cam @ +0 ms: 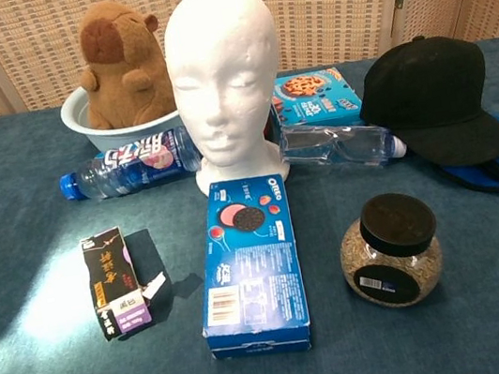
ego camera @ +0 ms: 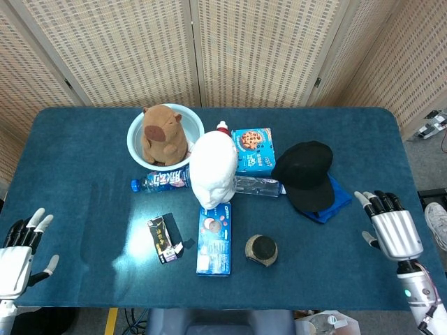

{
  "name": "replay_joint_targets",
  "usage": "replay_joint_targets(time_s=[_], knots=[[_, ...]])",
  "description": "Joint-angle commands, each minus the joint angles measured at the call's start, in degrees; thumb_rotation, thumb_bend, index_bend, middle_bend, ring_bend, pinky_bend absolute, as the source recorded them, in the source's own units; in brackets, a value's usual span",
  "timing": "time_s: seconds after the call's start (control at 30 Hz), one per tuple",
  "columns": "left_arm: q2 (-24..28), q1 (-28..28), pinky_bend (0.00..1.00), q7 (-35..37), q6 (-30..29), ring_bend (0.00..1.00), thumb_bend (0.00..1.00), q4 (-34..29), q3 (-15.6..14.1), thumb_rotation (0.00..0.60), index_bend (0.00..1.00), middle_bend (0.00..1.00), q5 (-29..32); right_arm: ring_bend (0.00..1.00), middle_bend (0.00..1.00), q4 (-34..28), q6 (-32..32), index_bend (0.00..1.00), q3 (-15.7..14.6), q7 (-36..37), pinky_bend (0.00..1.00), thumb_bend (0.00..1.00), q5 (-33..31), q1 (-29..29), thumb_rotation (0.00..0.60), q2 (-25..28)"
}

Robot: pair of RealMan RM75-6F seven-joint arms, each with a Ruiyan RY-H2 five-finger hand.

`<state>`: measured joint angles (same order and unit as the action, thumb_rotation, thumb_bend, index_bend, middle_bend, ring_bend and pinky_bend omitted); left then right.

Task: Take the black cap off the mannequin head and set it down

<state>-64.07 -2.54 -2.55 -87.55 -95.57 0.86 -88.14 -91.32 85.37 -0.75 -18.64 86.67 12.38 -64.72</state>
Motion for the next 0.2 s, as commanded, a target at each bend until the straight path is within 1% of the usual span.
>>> replay_joint_targets(time_s=[0.03,0.2], knots=[[0.0,0.04,0.0,-0.04,0.0,0.0,0.31,-0.03,-0.06,0.6,0.09,0.0,-0.02,0.19,0.27,-2.23,2.08,0.23,-1.23,2.15,0.24,0.0,1.44,-2.37,0.6,2.66],[-0.05,0.02,0.0,-0.13,0.04,0.0,0.31,-0.1,-0.07,0.6,0.09,0.0,-0.03,0.2,0.28,-2.78,4.53,0.23,-1.65,3.74,0.24,0.0,2.85,-4.6,0.6,3.51]])
